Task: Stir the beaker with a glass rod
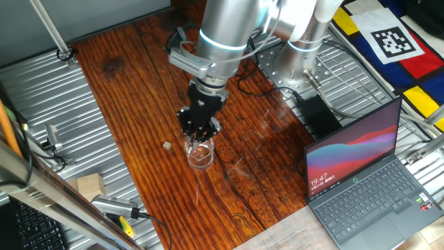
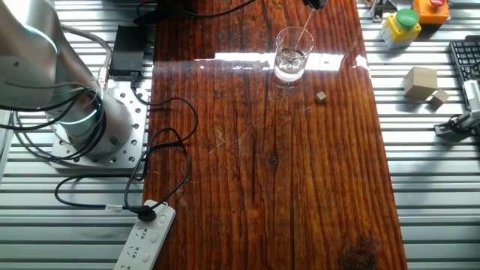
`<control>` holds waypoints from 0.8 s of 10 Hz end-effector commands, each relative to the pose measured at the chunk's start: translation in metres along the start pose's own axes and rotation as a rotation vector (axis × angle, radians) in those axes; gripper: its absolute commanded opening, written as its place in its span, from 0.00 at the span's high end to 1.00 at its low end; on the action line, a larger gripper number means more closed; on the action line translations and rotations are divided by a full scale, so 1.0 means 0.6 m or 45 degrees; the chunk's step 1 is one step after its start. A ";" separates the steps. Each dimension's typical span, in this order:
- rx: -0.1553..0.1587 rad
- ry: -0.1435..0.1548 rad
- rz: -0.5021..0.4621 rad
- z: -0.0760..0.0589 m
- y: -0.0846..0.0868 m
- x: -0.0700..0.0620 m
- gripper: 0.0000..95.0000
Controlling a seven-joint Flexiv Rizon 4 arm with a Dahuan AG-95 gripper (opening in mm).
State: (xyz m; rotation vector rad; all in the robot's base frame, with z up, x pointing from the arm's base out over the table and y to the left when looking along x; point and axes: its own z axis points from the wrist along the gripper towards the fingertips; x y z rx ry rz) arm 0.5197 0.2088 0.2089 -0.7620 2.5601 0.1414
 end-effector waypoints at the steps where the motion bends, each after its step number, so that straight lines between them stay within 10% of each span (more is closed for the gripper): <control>1: 0.002 0.000 0.006 0.001 0.002 0.001 1.00; 8: -0.004 0.004 -0.007 -0.004 -0.009 0.005 1.00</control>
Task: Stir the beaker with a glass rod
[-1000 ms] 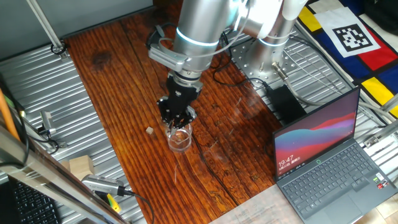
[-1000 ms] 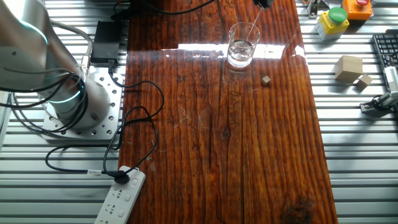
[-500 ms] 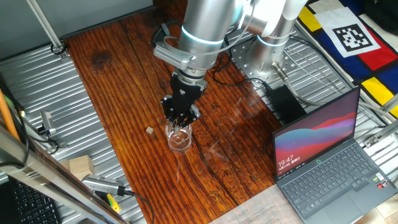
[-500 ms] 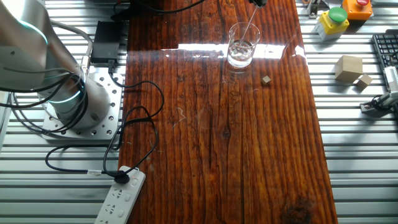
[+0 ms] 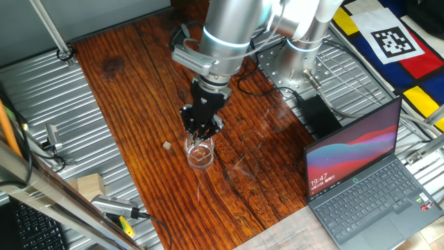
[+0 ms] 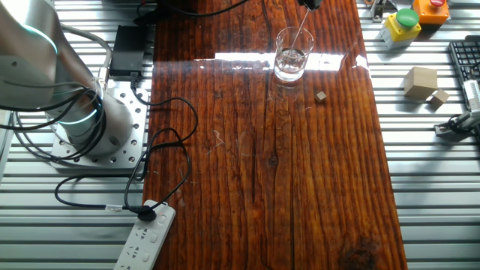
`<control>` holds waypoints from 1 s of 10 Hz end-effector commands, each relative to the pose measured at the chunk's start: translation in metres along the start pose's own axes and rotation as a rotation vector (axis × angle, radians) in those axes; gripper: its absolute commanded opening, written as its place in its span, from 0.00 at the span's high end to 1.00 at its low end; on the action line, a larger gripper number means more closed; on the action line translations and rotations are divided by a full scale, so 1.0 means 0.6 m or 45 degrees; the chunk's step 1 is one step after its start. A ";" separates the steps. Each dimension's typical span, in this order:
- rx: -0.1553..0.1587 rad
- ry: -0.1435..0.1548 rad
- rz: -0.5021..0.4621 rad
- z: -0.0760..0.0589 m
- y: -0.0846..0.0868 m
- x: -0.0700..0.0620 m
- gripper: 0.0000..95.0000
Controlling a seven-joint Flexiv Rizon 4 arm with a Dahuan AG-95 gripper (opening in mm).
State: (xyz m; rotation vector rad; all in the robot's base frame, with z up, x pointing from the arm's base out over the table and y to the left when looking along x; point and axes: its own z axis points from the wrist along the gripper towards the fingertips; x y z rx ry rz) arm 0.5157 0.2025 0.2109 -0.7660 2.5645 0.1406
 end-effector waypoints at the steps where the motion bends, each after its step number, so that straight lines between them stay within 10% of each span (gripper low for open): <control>1: -0.003 -0.003 -0.013 0.007 -0.010 -0.007 1.00; 10: 0.004 -0.001 0.019 0.010 0.009 -0.008 1.00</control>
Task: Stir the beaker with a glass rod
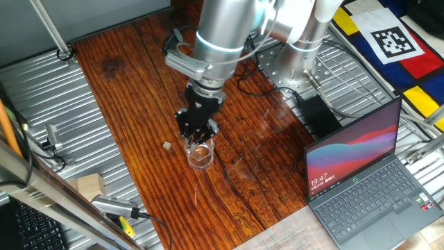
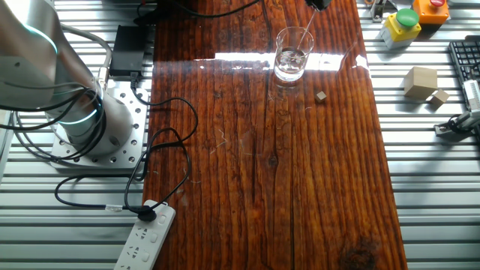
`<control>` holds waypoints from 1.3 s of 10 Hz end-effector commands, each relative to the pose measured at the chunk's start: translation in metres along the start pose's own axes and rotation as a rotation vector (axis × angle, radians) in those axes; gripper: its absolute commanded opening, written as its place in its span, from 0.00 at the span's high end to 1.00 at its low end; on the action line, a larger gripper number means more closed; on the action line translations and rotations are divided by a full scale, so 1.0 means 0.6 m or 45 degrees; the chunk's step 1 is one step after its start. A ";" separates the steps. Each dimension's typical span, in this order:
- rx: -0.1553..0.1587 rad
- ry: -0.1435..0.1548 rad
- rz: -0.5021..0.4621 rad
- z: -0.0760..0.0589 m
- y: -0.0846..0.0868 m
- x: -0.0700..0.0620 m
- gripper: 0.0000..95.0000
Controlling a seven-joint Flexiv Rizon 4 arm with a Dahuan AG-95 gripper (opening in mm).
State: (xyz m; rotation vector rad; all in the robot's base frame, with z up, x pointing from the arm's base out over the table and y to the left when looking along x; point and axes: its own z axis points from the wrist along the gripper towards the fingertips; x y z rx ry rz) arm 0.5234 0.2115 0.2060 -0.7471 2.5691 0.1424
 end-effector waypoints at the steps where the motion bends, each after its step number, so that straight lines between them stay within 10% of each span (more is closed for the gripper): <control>1: 0.000 0.001 -0.002 -0.007 0.004 0.009 1.00; 13: 0.010 0.012 -0.042 0.003 -0.002 0.016 1.00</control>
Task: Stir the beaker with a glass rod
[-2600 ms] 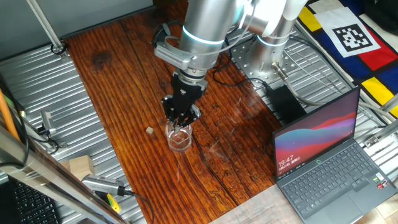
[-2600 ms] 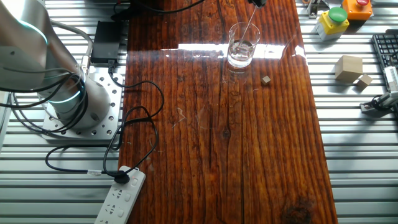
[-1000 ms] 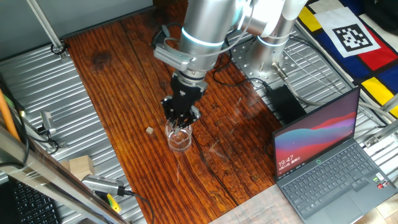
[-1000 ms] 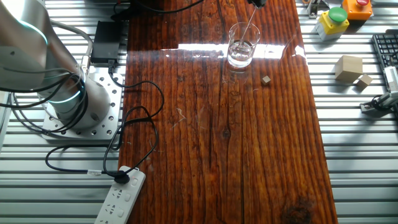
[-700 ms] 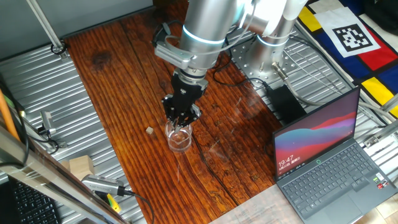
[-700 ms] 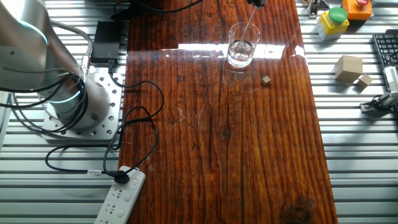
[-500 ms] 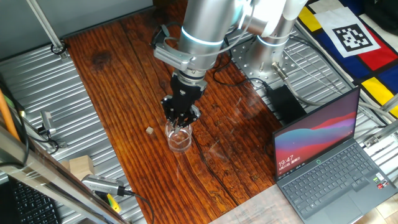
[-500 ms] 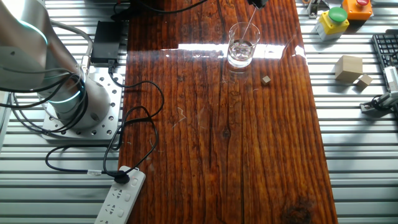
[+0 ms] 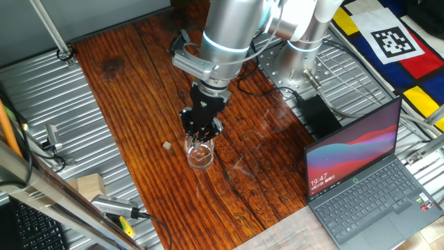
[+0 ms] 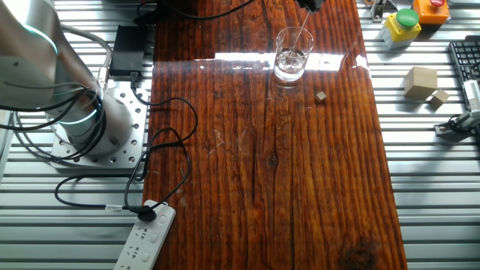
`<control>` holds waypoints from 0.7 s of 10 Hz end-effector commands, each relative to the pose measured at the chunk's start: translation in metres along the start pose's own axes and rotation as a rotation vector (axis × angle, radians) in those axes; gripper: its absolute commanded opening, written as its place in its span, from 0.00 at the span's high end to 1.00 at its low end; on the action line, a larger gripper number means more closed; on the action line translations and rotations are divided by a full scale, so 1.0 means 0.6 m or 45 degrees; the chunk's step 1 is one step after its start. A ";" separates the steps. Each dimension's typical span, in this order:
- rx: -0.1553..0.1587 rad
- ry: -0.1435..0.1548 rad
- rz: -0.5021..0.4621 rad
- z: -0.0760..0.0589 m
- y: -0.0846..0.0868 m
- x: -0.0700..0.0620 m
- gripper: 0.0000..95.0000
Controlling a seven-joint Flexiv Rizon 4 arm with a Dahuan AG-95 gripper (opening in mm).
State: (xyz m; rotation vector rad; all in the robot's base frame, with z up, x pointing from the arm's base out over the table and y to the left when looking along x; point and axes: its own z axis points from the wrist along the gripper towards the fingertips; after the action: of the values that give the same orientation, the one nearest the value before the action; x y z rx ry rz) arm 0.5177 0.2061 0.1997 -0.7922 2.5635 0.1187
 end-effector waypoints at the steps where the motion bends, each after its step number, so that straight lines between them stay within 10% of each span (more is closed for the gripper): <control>1: 0.001 -0.002 0.006 0.000 0.000 0.000 1.00; 7: -0.002 0.001 0.010 0.006 0.001 -0.003 1.00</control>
State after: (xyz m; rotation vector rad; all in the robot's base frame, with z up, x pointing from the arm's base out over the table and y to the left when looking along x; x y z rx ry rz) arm 0.5200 0.2085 0.1974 -0.7821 2.5687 0.1243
